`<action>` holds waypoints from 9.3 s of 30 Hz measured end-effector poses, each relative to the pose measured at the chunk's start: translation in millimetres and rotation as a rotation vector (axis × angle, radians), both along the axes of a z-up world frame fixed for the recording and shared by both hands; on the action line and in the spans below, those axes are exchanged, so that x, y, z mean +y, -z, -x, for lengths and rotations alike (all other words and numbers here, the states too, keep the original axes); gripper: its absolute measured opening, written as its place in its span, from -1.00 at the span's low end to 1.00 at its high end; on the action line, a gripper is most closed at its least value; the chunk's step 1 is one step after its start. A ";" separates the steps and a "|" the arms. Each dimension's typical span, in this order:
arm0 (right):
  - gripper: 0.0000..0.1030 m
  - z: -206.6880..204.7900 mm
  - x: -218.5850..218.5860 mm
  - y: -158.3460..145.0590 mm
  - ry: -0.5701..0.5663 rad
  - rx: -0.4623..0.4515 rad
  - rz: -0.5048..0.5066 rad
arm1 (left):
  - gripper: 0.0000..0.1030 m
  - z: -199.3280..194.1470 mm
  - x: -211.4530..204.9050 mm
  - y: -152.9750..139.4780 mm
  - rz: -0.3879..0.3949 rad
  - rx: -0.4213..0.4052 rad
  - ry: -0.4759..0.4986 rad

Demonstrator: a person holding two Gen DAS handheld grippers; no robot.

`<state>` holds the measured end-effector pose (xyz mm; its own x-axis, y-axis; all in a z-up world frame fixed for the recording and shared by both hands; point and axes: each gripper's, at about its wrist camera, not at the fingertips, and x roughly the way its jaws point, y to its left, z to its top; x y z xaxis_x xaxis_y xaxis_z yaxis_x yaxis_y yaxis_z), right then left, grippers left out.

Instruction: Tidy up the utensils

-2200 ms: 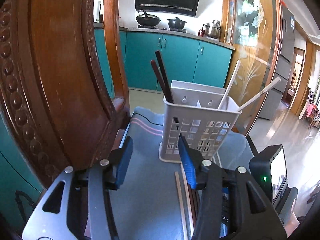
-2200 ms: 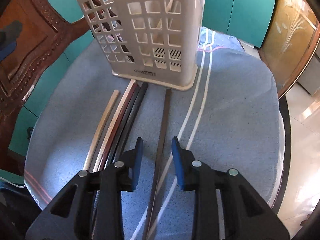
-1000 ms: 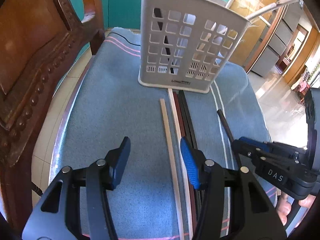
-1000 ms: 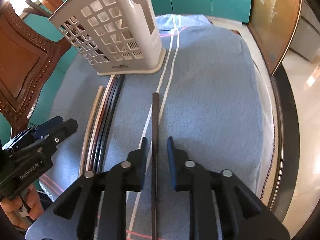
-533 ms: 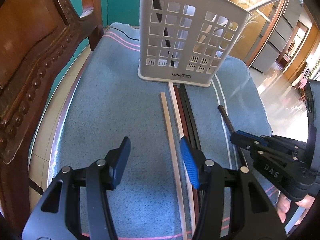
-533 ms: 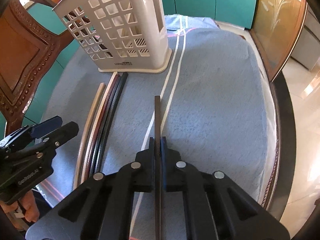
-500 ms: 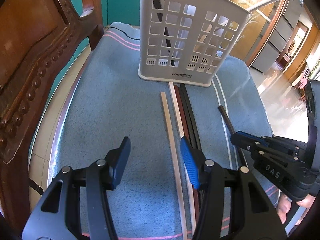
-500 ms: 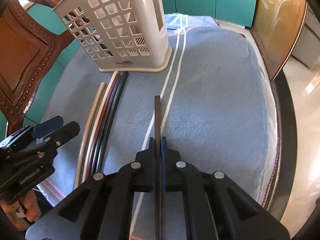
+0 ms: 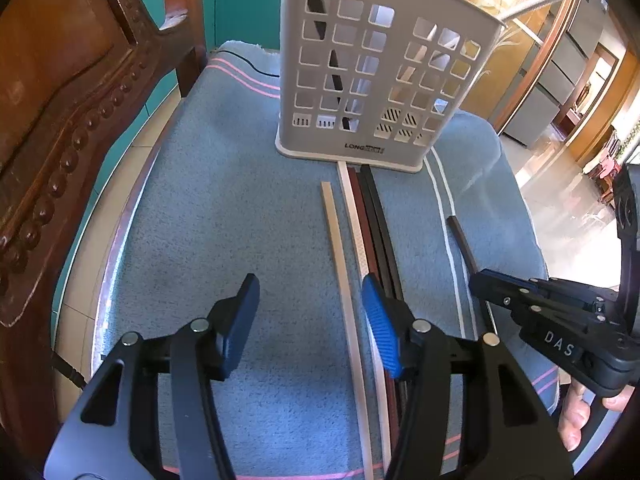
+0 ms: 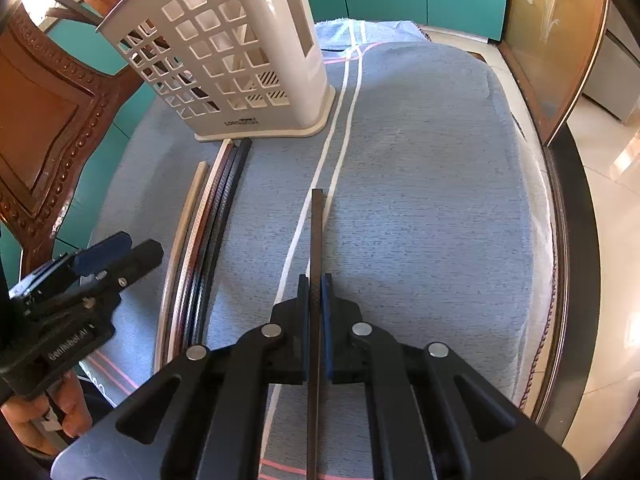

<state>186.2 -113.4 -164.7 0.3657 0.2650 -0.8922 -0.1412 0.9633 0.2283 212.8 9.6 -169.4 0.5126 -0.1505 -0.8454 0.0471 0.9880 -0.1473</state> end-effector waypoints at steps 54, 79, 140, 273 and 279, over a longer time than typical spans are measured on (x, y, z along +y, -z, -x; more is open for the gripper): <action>-0.88 34.3 -6.7 -80.0 -0.060 -0.314 -0.065 | -0.87 23.8 -31.1 -74.7 -0.108 -0.259 -0.019; -0.87 -22.1 -32.2 -266.8 0.137 -0.817 -0.216 | -0.87 -5.6 27.9 -262.1 0.188 -0.866 -0.305; -0.88 -28.9 27.2 19.5 -0.126 0.118 -0.179 | -0.31 -15.0 5.6 -95.3 0.004 -0.352 -0.137; -0.56 -21.1 8.5 4.5 -0.094 -0.057 0.113 | -0.25 -61.8 16.9 -1.8 0.028 0.050 -0.056; -0.53 -18.5 12.3 5.7 -0.109 -0.071 0.127 | -0.65 -90.1 29.7 0.5 0.023 0.056 -0.115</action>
